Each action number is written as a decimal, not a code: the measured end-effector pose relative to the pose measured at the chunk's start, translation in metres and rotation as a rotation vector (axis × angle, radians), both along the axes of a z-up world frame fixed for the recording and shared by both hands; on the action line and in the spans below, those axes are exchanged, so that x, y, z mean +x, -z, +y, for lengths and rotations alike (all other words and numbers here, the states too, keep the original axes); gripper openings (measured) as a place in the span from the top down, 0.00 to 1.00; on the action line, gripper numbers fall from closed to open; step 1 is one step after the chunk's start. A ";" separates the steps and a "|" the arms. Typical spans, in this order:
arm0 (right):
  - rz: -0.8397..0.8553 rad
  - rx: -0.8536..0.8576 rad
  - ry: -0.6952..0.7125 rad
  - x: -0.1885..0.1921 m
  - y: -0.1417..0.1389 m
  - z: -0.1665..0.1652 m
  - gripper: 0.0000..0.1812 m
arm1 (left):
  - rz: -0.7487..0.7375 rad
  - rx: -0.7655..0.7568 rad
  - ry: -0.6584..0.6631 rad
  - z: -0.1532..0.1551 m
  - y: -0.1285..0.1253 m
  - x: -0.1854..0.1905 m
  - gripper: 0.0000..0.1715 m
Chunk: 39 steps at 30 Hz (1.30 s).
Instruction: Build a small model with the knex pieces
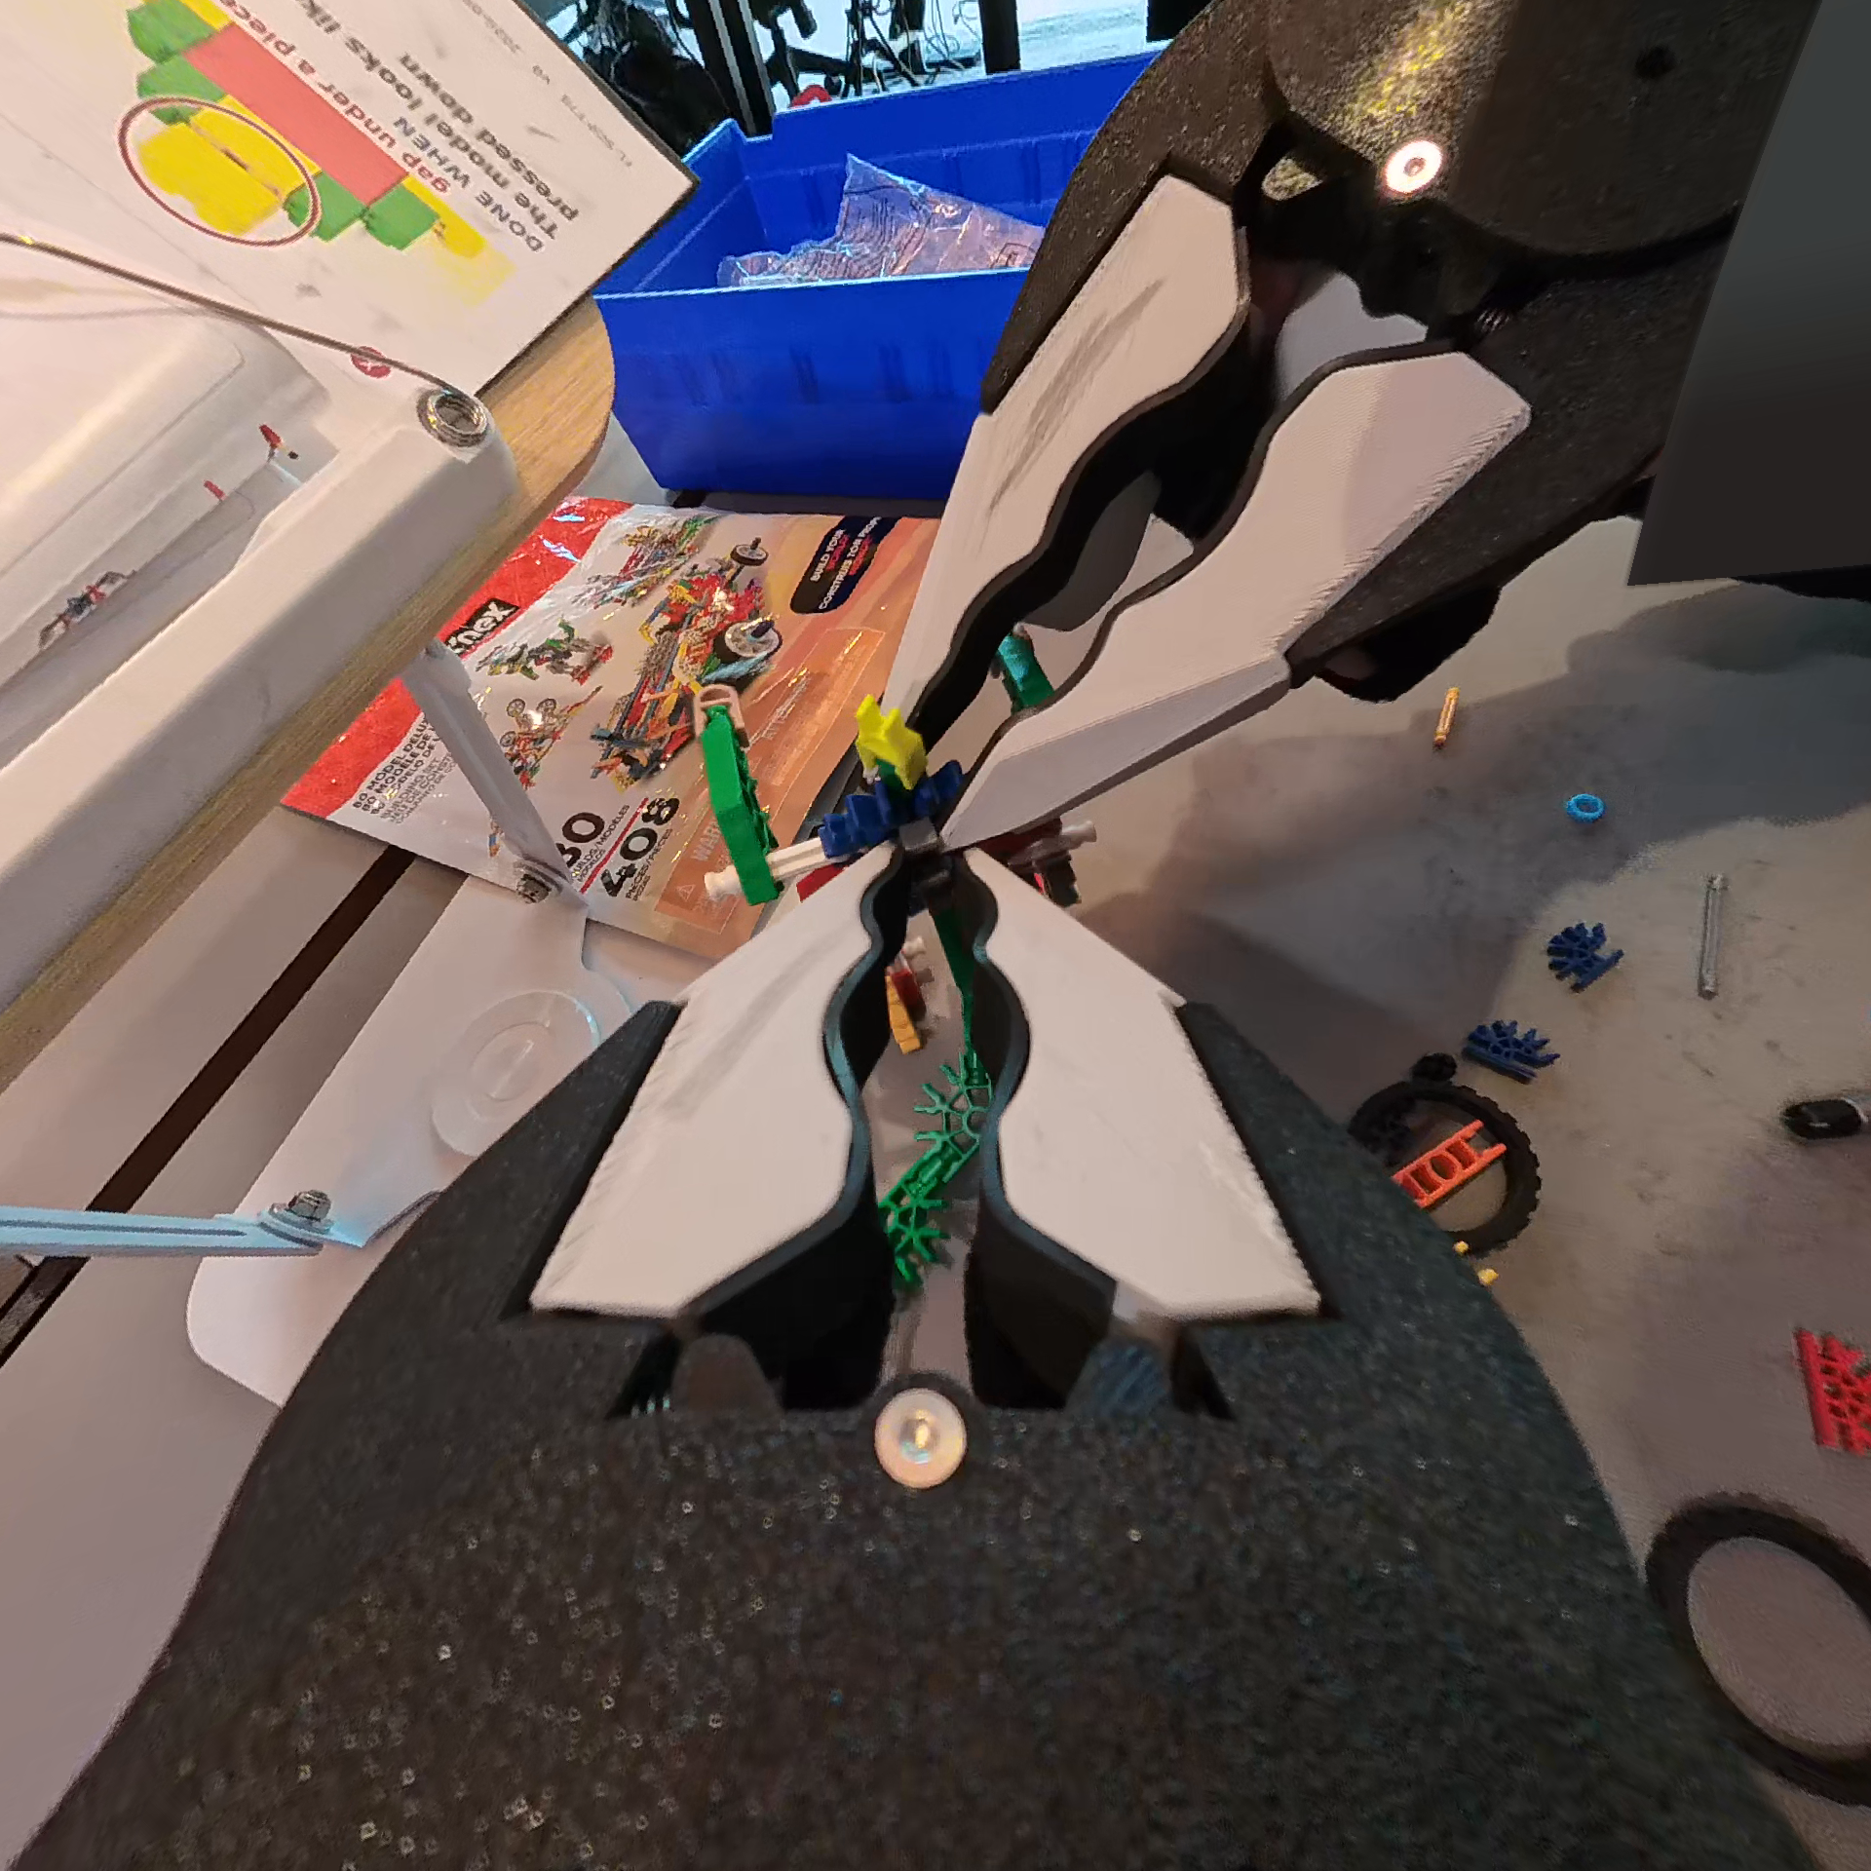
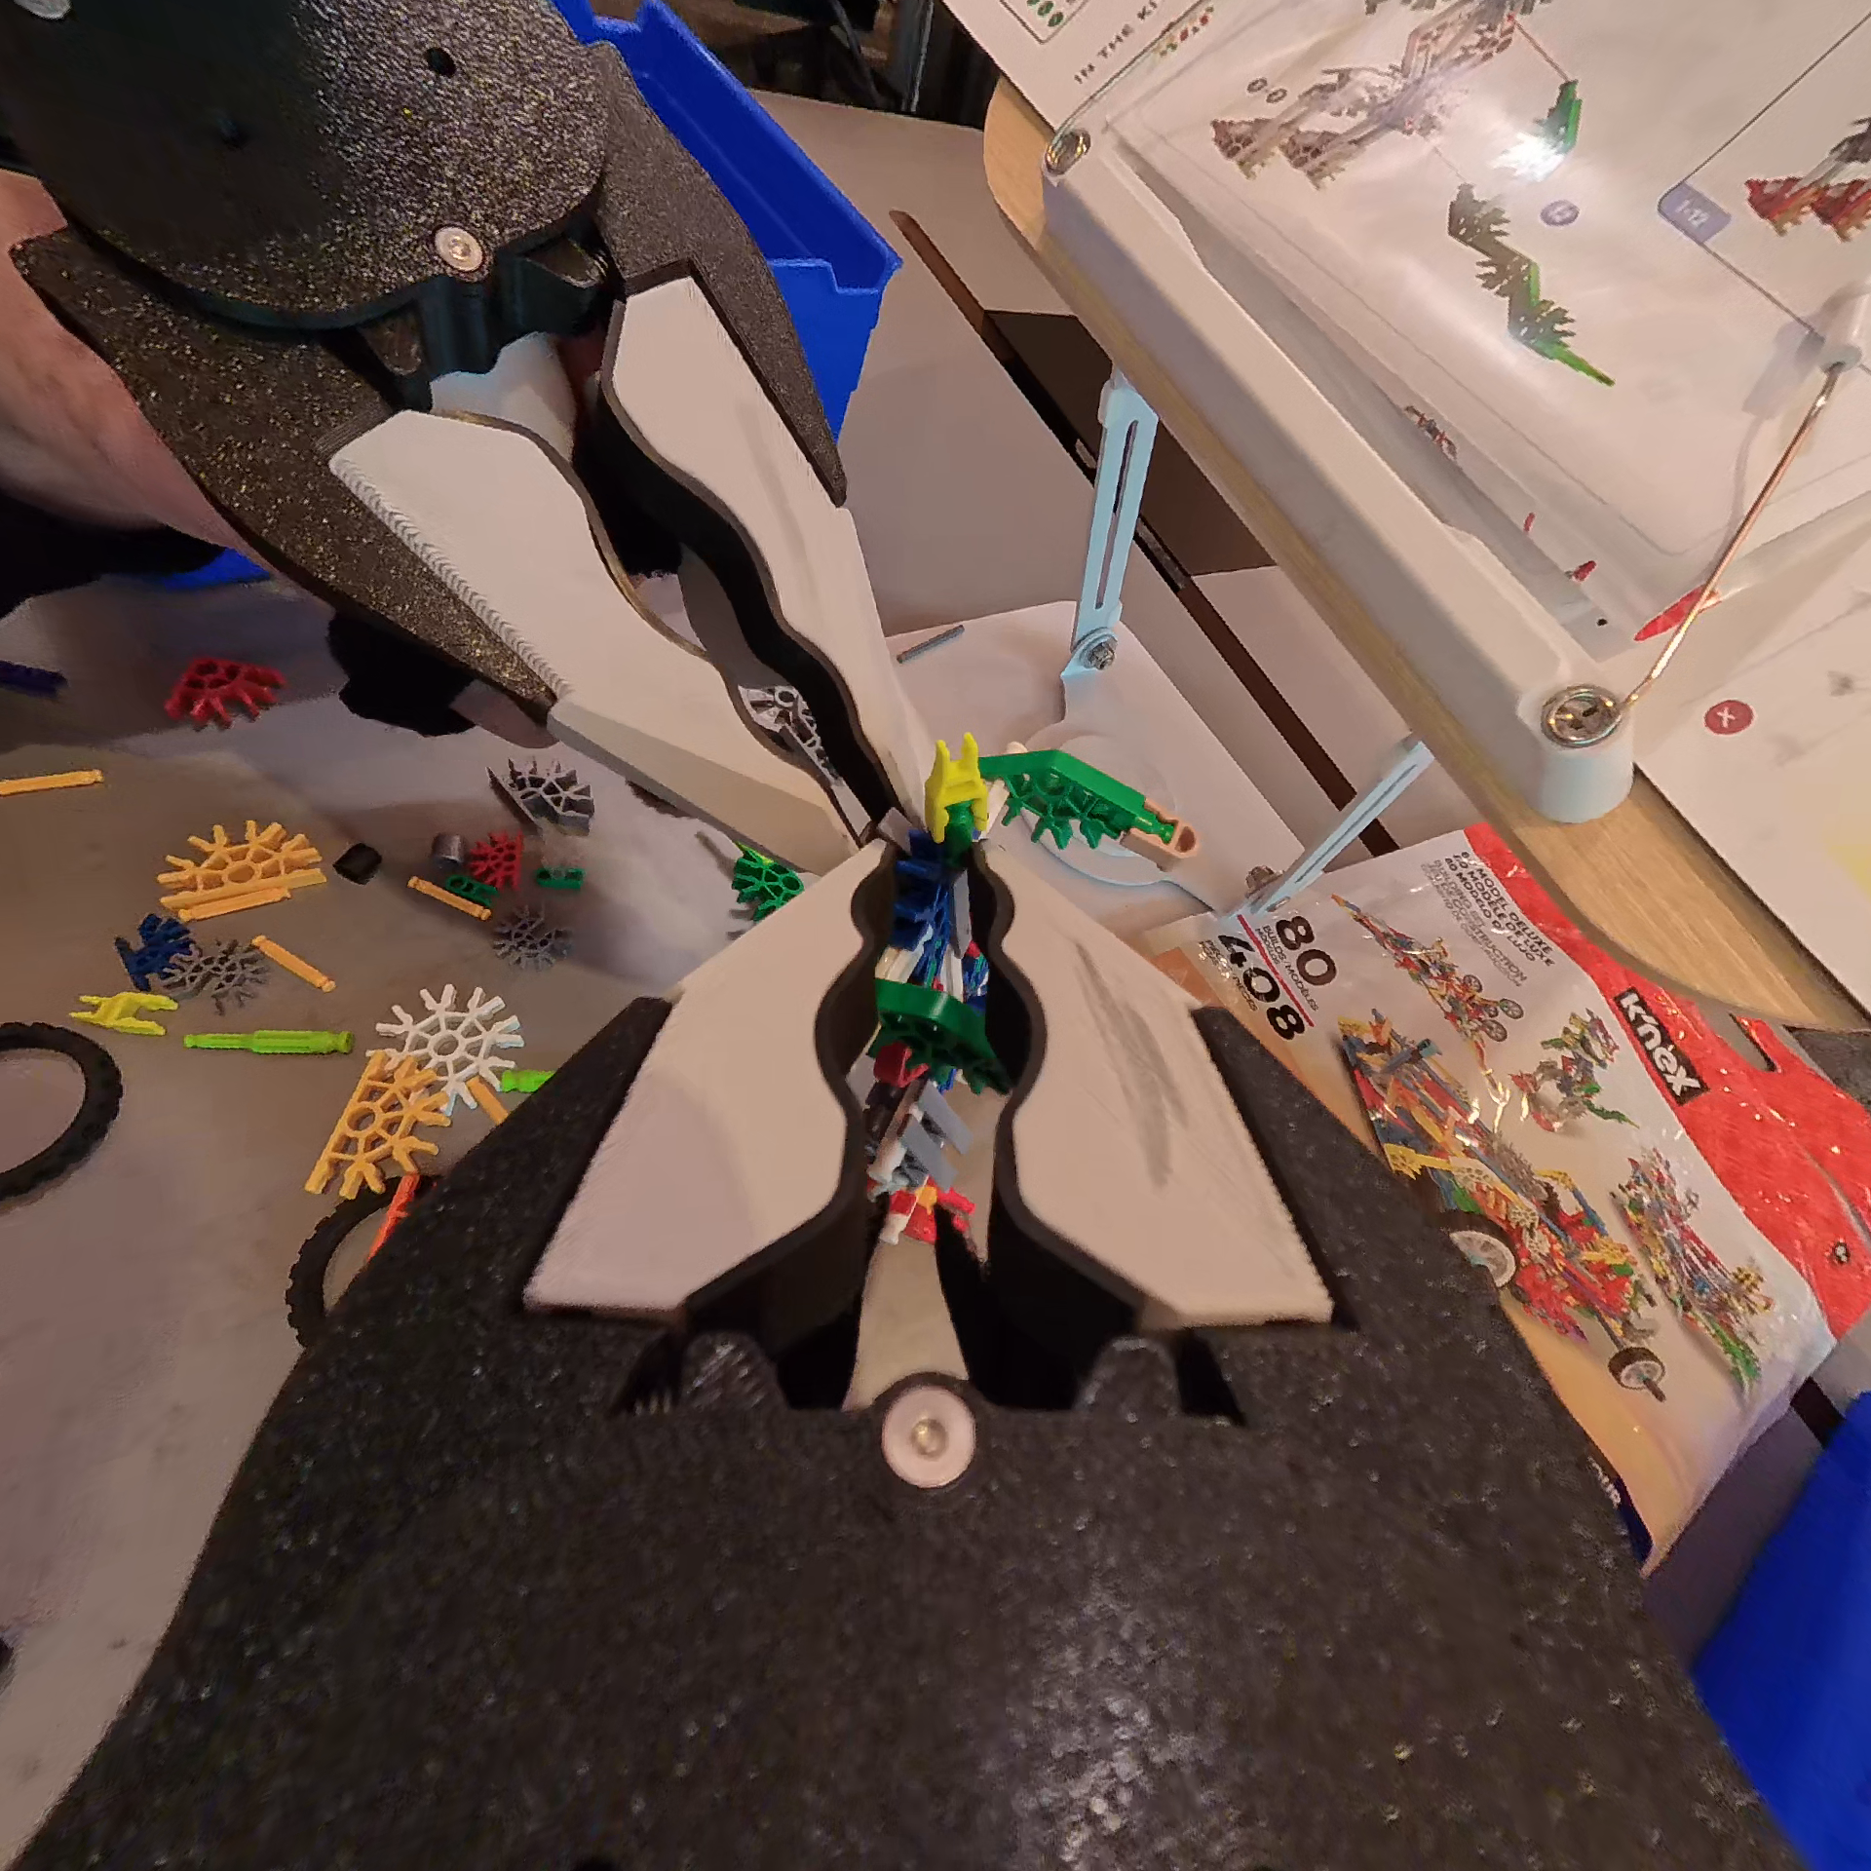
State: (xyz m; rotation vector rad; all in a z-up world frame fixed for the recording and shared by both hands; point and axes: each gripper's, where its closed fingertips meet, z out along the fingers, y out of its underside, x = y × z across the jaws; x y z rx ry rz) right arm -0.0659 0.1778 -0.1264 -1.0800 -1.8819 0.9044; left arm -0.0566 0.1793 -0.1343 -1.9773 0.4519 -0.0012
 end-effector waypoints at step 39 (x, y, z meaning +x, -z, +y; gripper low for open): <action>0.037 -0.060 -0.082 0.010 -0.001 0.000 0.93 | -0.017 0.037 0.079 0.000 -0.001 0.012 0.98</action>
